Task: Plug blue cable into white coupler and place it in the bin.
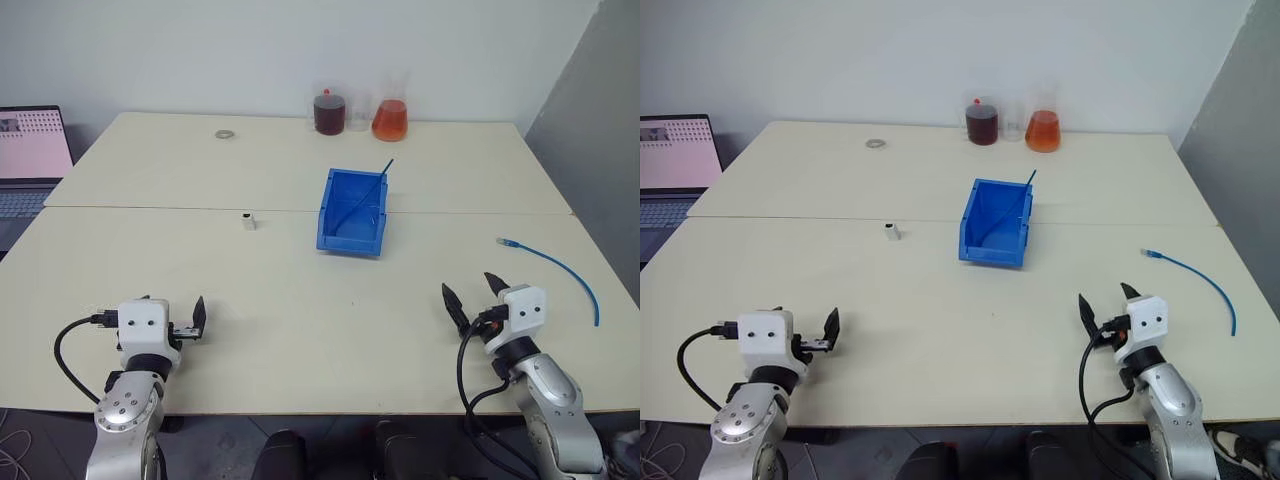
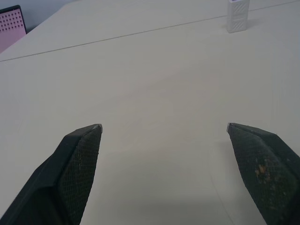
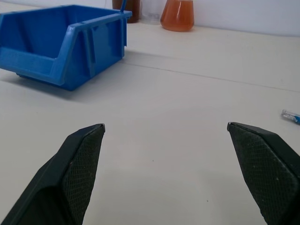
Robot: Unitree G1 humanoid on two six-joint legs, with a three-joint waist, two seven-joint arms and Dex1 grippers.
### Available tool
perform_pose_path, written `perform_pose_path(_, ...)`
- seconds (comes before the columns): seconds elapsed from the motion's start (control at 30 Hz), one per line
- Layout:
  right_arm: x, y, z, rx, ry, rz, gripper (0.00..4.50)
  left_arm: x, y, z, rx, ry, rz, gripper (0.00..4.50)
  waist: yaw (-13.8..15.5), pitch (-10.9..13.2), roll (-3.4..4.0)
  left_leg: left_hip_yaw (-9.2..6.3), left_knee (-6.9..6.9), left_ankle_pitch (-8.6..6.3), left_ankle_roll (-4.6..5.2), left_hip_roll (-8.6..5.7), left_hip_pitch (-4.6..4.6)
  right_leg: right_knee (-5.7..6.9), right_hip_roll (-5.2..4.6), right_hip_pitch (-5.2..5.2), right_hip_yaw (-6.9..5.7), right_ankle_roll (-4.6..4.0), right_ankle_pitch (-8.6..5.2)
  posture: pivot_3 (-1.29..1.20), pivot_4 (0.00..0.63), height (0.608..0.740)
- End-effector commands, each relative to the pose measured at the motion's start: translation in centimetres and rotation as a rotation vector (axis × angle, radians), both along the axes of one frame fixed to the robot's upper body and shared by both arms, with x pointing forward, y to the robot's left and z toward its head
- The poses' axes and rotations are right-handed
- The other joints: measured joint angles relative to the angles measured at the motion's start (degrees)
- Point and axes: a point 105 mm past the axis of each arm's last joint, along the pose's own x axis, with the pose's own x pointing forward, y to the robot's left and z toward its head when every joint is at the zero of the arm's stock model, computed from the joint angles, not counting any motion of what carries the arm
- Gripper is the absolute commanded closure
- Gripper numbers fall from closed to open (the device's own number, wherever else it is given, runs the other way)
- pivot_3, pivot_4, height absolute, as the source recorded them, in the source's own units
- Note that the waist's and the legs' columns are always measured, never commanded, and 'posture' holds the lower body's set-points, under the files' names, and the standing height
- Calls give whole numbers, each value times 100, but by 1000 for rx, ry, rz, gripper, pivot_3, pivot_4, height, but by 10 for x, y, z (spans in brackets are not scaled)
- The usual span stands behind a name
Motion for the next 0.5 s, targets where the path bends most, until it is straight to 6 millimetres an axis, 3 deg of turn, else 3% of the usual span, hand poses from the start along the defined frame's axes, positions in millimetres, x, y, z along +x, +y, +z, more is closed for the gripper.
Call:
perform_pose_path(0.03, 0, -4, 10, -4, -46, 0, 51, 1, -3, 10, 37, -32, -31, 0, 0, 0, 0, 0, 0, 0, 0, 0, 0, 0, 0, 0, 0, 0, 0, 0, 150, 740)
perform_pose_path(0.5, 1, -3, 4, -17, -34, 22, 51, 1, -10, 6, 64, -7, -80, 0, 0, 0, 0, 0, 0, 0, 0, 1, 0, 0, 0, 0, 0, 0, 0, 0, 150, 740)
